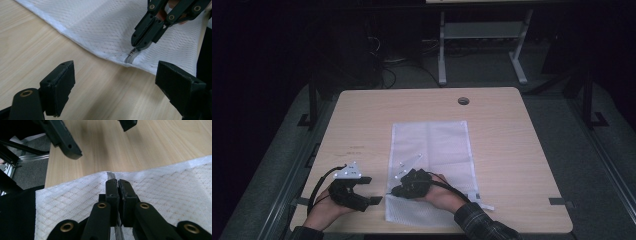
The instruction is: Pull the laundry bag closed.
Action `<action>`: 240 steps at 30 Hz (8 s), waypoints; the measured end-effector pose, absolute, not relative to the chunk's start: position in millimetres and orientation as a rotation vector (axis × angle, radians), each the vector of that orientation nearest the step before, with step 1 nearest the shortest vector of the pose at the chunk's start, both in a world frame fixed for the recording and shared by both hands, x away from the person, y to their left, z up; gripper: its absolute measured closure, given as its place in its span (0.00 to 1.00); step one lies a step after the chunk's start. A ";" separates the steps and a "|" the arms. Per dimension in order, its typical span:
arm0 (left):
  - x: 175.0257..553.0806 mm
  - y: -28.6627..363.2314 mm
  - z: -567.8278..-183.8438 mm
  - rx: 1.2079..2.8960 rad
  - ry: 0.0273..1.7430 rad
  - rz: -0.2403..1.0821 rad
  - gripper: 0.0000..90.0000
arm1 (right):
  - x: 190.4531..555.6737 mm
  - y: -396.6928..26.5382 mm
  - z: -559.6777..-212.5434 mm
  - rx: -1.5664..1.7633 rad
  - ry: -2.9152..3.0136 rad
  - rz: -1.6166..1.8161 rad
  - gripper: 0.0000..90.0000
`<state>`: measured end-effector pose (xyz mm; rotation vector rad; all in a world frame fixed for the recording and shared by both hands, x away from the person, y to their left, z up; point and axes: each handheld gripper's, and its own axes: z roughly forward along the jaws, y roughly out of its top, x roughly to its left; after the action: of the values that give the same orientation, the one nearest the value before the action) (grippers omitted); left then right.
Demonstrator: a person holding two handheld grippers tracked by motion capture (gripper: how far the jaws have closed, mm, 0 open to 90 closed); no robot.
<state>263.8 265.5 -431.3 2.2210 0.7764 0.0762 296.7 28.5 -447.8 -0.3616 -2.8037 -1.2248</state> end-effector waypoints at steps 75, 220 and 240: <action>277.4 248.3 -433.3 2.216 0.846 -0.204 0.99 | 294.2 10.8 -433.6 -0.285 -2.795 -1.342 0.96; 280.6 271.1 -435.6 2.203 0.971 -0.175 0.99 | 285.1 -76.8 -432.4 -0.402 -2.822 -1.265 0.96; 280.9 273.2 -436.1 2.201 0.991 -0.171 0.99 | 281.9 -92.4 -430.7 -0.437 -2.814 -1.259 0.96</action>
<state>280.9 273.2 -436.1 2.2013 0.9906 -0.1715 281.9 -92.4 -430.7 -0.4368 -2.8145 -1.2588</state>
